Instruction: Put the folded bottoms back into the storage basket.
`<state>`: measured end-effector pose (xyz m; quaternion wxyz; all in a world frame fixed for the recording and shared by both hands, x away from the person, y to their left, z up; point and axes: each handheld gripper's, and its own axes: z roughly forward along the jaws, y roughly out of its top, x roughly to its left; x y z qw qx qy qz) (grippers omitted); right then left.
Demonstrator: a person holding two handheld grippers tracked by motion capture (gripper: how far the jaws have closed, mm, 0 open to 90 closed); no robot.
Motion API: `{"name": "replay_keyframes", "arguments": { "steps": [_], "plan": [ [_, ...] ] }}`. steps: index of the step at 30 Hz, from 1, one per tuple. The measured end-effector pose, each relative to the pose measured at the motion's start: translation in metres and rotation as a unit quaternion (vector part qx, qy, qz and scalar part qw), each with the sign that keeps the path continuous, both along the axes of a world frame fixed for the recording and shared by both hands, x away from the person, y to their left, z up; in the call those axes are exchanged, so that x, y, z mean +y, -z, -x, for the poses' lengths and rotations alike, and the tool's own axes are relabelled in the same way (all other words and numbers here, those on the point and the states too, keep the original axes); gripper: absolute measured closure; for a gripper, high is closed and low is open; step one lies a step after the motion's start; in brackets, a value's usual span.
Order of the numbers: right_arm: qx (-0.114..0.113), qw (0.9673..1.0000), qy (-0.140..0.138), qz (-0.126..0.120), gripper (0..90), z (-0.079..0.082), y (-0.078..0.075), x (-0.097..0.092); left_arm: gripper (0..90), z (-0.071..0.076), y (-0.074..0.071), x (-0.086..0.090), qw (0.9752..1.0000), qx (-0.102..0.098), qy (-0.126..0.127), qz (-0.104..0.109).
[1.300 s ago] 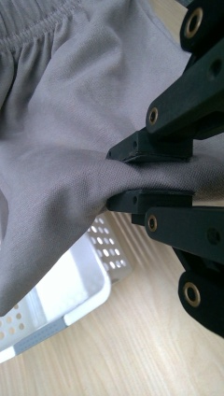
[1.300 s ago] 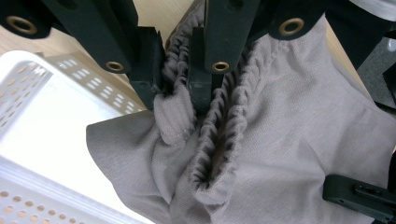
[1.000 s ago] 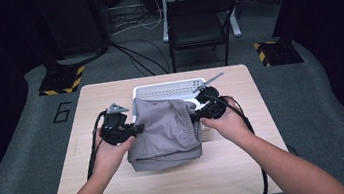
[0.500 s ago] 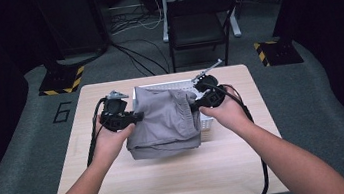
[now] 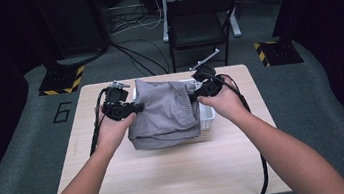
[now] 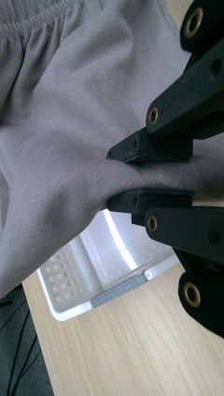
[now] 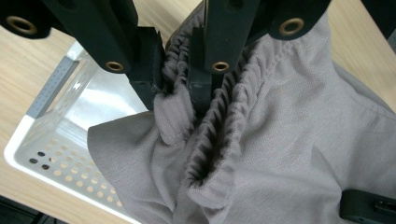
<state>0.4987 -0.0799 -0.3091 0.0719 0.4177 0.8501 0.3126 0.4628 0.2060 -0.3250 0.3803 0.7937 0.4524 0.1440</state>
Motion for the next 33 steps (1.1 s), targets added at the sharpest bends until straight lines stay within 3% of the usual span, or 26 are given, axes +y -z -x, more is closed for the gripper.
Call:
{"name": "replay_keyframes", "arguments": {
  "steps": [13, 25, 33],
  "plan": [
    [-0.004, 1.0, 0.007, 0.002, 78.3, -0.021, -0.008, -0.003, 78.3, -0.023, -0.008, -0.004, 0.9999, 0.009, 0.006, -0.004],
    [0.003, 0.9995, 0.033, -0.003, 78.2, -0.043, -0.007, -0.008, 78.2, -0.045, -0.011, -0.014, 0.9998, 0.01, 0.005, -0.016],
    [0.006, 0.9985, 0.055, -0.005, 78.2, -0.055, -0.001, -0.012, 78.2, -0.06, -0.002, -0.02, 0.9997, 0.02, 0.003, -0.017]
  ]
}}
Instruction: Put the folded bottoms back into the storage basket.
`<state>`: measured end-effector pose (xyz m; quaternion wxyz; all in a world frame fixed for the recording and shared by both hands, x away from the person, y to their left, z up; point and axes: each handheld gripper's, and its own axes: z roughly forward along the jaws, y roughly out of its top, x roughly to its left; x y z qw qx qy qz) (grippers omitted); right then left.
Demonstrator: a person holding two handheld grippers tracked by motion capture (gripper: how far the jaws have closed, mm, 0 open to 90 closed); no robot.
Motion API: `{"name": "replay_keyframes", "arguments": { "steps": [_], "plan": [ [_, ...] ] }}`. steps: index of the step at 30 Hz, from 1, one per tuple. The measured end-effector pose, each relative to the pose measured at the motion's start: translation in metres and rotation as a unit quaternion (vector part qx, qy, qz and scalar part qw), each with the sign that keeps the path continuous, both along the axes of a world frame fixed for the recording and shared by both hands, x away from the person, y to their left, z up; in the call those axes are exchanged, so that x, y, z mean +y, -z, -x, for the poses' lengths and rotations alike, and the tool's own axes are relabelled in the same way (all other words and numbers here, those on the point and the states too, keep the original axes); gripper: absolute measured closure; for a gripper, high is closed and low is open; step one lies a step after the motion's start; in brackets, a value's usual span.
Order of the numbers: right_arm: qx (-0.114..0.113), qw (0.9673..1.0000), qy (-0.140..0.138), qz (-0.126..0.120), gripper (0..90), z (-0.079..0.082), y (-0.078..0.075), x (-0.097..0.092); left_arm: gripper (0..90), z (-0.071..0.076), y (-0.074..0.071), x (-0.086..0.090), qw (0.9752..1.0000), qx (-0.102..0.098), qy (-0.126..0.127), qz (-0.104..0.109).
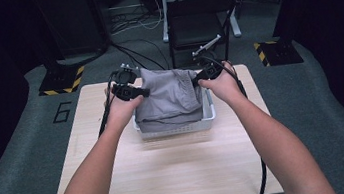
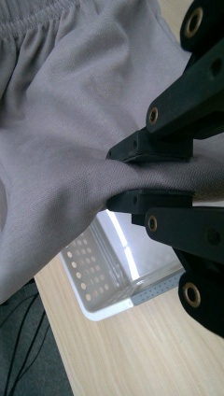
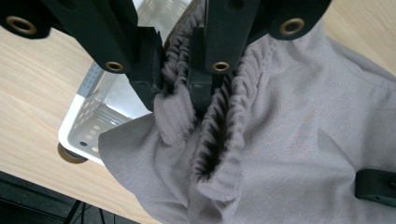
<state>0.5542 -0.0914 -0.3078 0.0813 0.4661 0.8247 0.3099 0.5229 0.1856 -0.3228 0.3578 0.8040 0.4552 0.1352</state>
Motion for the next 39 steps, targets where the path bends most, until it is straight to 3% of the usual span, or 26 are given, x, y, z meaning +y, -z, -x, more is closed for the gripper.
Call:
{"name": "replay_keyframes", "arguments": {
  "steps": [25, 39],
  "plan": [
    [-0.013, 0.9993, 0.021, 0.029, 78.2, -0.025, 0.007, 0.012, 78.2, -0.039, 0.028, 0.002, 0.9996, 0.016, -0.02, 0.012],
    [-0.024, 0.9984, 0.035, 0.038, 78.1, -0.031, 0.014, 0.015, 78.2, -0.046, 0.037, -0.005, 0.9994, 0.005, -0.035, 0.002]
  ]
}}
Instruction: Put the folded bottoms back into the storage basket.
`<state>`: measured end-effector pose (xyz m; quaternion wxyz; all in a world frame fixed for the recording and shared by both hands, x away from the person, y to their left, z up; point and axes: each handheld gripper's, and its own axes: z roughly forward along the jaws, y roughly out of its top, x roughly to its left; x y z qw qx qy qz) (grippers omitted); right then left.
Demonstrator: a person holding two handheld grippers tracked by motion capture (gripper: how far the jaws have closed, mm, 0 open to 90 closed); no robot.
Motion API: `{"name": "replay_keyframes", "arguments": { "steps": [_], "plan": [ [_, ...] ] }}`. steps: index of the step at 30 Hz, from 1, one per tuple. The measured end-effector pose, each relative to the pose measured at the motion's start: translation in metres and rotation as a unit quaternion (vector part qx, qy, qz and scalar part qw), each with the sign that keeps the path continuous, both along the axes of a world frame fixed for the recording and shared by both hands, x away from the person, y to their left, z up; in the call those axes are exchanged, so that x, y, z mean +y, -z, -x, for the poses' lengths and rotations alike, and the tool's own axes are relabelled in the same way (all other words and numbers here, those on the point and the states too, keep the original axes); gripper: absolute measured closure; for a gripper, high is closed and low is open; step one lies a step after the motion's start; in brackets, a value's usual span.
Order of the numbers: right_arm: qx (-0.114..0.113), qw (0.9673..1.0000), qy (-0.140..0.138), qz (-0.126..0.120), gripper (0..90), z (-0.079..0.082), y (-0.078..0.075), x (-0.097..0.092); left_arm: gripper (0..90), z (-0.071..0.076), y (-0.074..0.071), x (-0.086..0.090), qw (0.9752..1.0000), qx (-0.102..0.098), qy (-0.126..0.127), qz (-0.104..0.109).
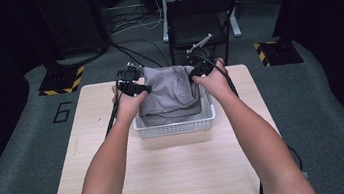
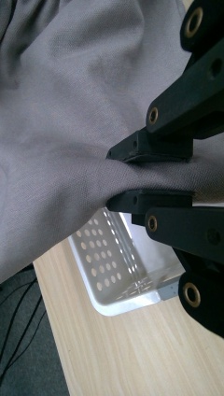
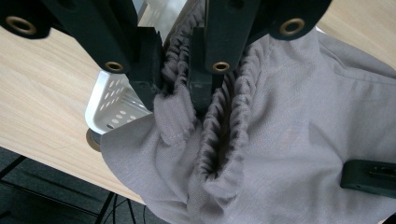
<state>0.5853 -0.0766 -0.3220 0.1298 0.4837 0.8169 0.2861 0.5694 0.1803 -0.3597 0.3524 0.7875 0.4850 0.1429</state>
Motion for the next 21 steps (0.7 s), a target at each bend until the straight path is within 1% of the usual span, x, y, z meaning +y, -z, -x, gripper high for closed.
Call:
{"name": "replay_keyframes", "arguments": {
  "steps": [2, 5, 6, 7, 11, 12, 15, 17, 19, 21],
  "plan": [
    [0.0, 1.0, 0.003, 0.001, 78.1, 0.0, 0.001, 0.0, 78.2, -0.001, 0.002, -0.001, 1.0, -0.003, 0.0, -0.001],
    [0.0, 1.0, 0.001, 0.001, 78.1, -0.001, 0.003, -0.001, 78.2, -0.002, 0.004, -0.002, 1.0, -0.001, 0.001, -0.004],
    [0.0, 1.0, -0.003, 0.004, 78.1, -0.001, 0.004, -0.002, 78.2, -0.003, 0.005, -0.002, 1.0, -0.002, 0.001, -0.004],
    [0.001, 1.0, 0.003, 0.001, 78.1, -0.001, 0.005, -0.001, 78.2, -0.003, 0.006, -0.002, 1.0, -0.002, 0.001, -0.006],
    [0.001, 1.0, 0.006, 0.004, 78.1, -0.003, 0.01, -0.002, 78.2, -0.004, 0.009, -0.006, 0.9999, -0.001, -0.004, -0.01],
    [0.0, 1.0, 0.008, 0.0, 78.1, -0.003, 0.012, -0.002, 78.3, -0.004, 0.01, -0.007, 0.9999, -0.001, -0.004, -0.012],
    [0.001, 0.9999, 0.009, 0.007, 78.1, -0.003, 0.016, -0.003, 78.3, -0.004, 0.012, -0.01, 0.9999, 0.001, -0.004, -0.011],
    [0.0, 0.9999, 0.009, 0.011, 78.0, -0.004, 0.018, -0.004, 78.3, -0.004, 0.014, -0.011, 0.9999, -0.002, -0.004, -0.014],
    [-0.002, 0.9999, 0.012, 0.004, 78.1, -0.003, 0.02, -0.005, 78.3, -0.004, 0.018, -0.012, 0.9999, -0.002, -0.006, -0.01],
    [-0.001, 0.9999, 0.015, 0.006, 78.0, -0.003, 0.023, -0.005, 78.3, -0.004, 0.022, -0.012, 0.9999, 0.002, -0.009, -0.009]
  ]
}}
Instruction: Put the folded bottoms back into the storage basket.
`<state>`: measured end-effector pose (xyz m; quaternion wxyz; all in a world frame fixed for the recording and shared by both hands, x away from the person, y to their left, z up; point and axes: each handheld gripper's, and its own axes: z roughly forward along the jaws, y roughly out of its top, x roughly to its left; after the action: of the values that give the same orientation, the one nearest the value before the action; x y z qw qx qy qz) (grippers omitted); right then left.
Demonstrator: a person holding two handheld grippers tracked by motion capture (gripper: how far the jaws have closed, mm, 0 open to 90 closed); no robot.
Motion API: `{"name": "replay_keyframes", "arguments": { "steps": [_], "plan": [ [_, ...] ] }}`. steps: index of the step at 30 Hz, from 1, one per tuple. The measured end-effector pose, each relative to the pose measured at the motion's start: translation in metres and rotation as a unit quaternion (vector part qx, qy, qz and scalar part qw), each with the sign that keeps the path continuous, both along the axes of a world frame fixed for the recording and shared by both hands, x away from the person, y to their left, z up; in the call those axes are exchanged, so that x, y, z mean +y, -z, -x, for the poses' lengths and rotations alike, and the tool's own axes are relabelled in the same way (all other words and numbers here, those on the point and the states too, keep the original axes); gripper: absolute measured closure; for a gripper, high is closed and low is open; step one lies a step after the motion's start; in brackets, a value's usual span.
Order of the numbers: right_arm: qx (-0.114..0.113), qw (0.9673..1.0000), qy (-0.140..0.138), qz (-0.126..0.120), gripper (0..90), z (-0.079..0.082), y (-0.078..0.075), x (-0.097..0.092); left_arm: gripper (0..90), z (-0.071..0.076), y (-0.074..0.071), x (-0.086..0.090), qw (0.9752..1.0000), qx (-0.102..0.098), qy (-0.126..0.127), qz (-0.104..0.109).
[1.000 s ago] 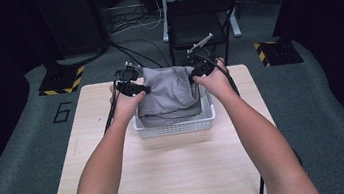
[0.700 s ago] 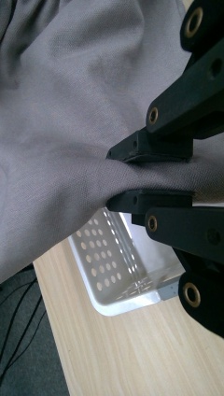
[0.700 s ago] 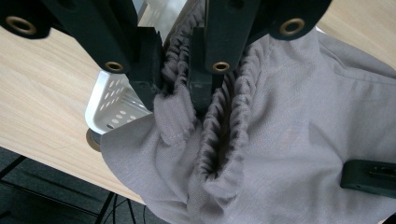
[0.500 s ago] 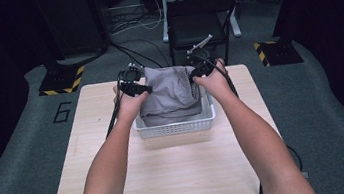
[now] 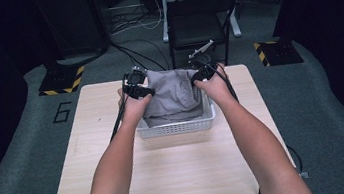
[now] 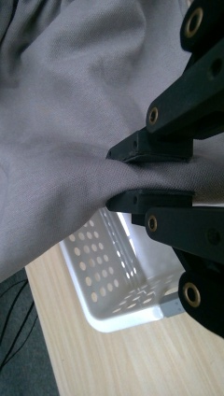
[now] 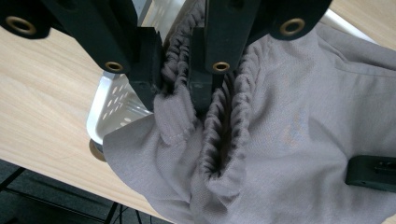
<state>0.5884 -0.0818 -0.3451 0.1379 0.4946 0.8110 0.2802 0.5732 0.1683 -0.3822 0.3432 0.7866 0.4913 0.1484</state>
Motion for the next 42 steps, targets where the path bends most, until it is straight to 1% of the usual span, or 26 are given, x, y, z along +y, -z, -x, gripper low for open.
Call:
{"name": "replay_keyframes", "arguments": {
  "steps": [3, 4, 6, 8, 9, 10, 12, 13, 14, 15, 16, 18, 20, 22, 26, 27, 28, 32, 33, 37, 40, 41, 42],
  "plan": [
    [0.003, 1.0, 0.001, -0.002, 78.0, 0.0, 0.006, 0.0, 78.3, 0.0, 0.005, 0.001, 1.0, 0.003, 0.001, -0.002],
    [0.005, 1.0, 0.001, -0.002, 78.0, 0.0, 0.007, 0.001, 78.3, 0.0, 0.007, 0.001, 1.0, 0.003, -0.001, 0.002],
    [0.005, 1.0, 0.0, 0.004, 77.9, 0.0, 0.011, 0.002, 78.3, 0.0, 0.01, 0.002, 1.0, 0.006, -0.002, 0.001],
    [0.004, 1.0, -0.001, 0.005, 77.9, 0.0, 0.013, 0.004, 78.3, 0.0, 0.013, 0.003, 1.0, 0.009, -0.003, 0.0],
    [0.005, 1.0, -0.003, 0.005, 77.9, 0.0, 0.014, 0.005, 78.3, 0.0, 0.015, 0.003, 1.0, 0.008, -0.002, 0.002],
    [0.006, 0.9999, -0.006, 0.009, 77.9, 0.0, 0.016, 0.005, 78.3, 0.001, 0.016, 0.004, 0.9999, 0.01, -0.003, 0.003],
    [0.008, 0.9999, -0.001, 0.01, 77.8, 0.0, 0.019, 0.006, 78.3, 0.002, 0.019, 0.005, 0.9999, 0.01, -0.003, 0.004],
    [0.009, 0.9999, -0.005, 0.012, 77.8, 0.0, 0.021, 0.006, 78.3, 0.002, 0.02, 0.005, 0.9999, 0.011, -0.005, 0.005],
    [0.01, 0.9999, -0.001, 0.01, 77.8, 0.0, 0.023, 0.007, 78.3, 0.003, 0.021, 0.005, 0.9999, 0.011, -0.004, 0.004],
    [0.01, 0.9999, -0.003, 0.012, 77.8, 0.0, 0.024, 0.007, 78.3, 0.003, 0.023, 0.005, 0.9999, 0.013, -0.008, 0.007],
    [0.011, 0.9998, -0.005, 0.014, 77.8, -0.001, 0.026, 0.007, 78.3, 0.003, 0.024, 0.005, 0.9999, 0.014, -0.007, 0.005],
    [0.01, 0.9998, -0.002, 0.014, 77.8, -0.001, 0.029, 0.009, 78.3, 0.003, 0.028, 0.005, 0.9998, 0.016, -0.008, 0.005],
    [0.012, 0.9997, -0.003, 0.02, 77.8, -0.001, 0.031, 0.009, 78.3, 0.003, 0.032, 0.004, 0.9998, 0.017, -0.007, 0.005],
    [0.011, 0.9997, -0.006, 0.022, 77.7, -0.001, 0.032, 0.009, 78.3, 0.003, 0.033, 0.004, 0.9998, 0.017, -0.007, 0.004],
    [0.012, 0.9997, -0.001, 0.019, 77.7, 0.0, 0.037, 0.009, 78.3, 0.003, 0.034, 0.003, 0.9998, 0.017, -0.007, 0.005],
    [0.013, 0.9997, -0.001, 0.019, 77.7, 0.0, 0.038, 0.008, 78.2, 0.004, 0.034, 0.003, 0.9999, 0.016, -0.005, 0.002],
    [0.014, 0.9997, -0.001, 0.018, 77.7, 0.0, 0.04, 0.007, 78.3, 0.004, 0.034, 0.003, 0.9998, 0.018, -0.008, 0.006],
    [0.016, 0.9997, 0.004, 0.015, 77.5, 0.001, 0.044, 0.006, 78.2, 0.005, 0.038, 0.003, 0.9998, 0.018, -0.007, 0.007],
    [0.017, 0.9997, 0.0, 0.018, 77.4, 0.001, 0.046, 0.006, 78.2, 0.005, 0.04, 0.003, 0.9998, 0.02, -0.007, 0.006],
    [0.014, 0.9997, 0.001, 0.018, 77.3, 0.002, 0.049, 0.007, 78.2, 0.006, 0.044, 0.002, 0.9995, 0.026, -0.013, 0.013],
    [0.016, 0.9997, 0.003, 0.021, 77.2, 0.002, 0.052, 0.008, 78.2, 0.006, 0.048, -0.001, 0.9995, 0.027, -0.012, 0.012],
    [0.015, 0.9996, 0.003, 0.025, 77.2, 0.002, 0.053, 0.008, 78.2, 0.006, 0.048, -0.002, 0.9994, 0.031, -0.011, 0.01],
    [0.015, 0.9996, 0.005, 0.025, 77.2, 0.003, 0.054, 0.008, 78.2, 0.006, 0.05, -0.002, 0.9995, 0.029, -0.011, 0.009]
  ]
}}
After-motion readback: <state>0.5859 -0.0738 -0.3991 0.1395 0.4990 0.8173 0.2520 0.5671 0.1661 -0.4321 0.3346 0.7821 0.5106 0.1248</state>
